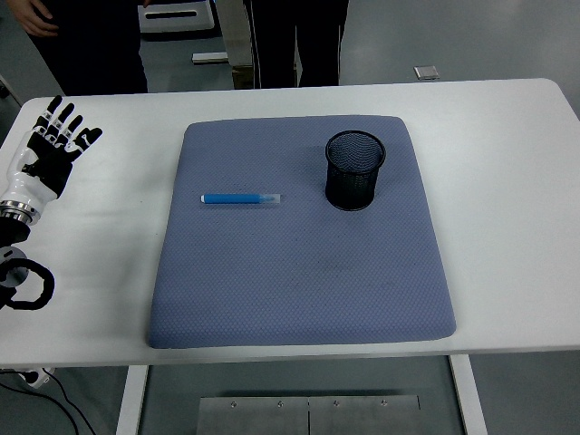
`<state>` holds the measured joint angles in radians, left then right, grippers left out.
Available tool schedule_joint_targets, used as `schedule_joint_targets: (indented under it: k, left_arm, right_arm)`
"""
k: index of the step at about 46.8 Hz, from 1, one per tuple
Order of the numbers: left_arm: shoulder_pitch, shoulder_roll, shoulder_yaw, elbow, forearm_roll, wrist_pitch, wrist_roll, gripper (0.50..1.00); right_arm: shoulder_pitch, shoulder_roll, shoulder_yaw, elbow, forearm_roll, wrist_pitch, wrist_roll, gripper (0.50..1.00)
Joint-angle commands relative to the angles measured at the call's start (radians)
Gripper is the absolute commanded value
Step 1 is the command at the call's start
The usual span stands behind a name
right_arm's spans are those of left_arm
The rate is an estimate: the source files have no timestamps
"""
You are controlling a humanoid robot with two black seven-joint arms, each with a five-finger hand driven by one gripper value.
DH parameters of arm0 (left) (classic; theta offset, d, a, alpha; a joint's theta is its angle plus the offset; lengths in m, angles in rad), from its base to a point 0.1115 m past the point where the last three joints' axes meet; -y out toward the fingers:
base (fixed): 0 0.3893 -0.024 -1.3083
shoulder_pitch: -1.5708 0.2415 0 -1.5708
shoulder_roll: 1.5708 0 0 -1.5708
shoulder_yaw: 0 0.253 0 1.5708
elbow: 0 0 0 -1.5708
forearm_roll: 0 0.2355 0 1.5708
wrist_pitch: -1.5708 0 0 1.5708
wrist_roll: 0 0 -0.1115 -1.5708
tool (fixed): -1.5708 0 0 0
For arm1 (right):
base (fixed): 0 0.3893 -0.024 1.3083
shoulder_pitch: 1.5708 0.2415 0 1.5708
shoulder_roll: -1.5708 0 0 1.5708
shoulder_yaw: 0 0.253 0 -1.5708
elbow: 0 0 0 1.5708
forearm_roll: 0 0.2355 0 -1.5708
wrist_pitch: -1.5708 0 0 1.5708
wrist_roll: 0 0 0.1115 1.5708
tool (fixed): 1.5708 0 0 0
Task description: Left hand places marker in pen holder
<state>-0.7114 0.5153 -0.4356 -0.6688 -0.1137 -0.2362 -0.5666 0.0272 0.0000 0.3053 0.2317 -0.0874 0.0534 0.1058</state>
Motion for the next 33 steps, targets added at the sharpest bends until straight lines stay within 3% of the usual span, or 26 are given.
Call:
schedule_joint_targets:
  k: [1,33]
  left_arm:
    - [0.0,0.0,0.0,0.0,0.002,0.0,-0.001,1.0]
    - [0.013,-0.004,-0.002,0.002,0.006,-0.025,-0.001,1.0]
  right_arm:
    - [0.0,0.0,0.0,0.0,0.0,0.0,0.0,1.0]
    - [0.0,0.0,0.0,0.0,0.0,0.0,0.0,1.0]
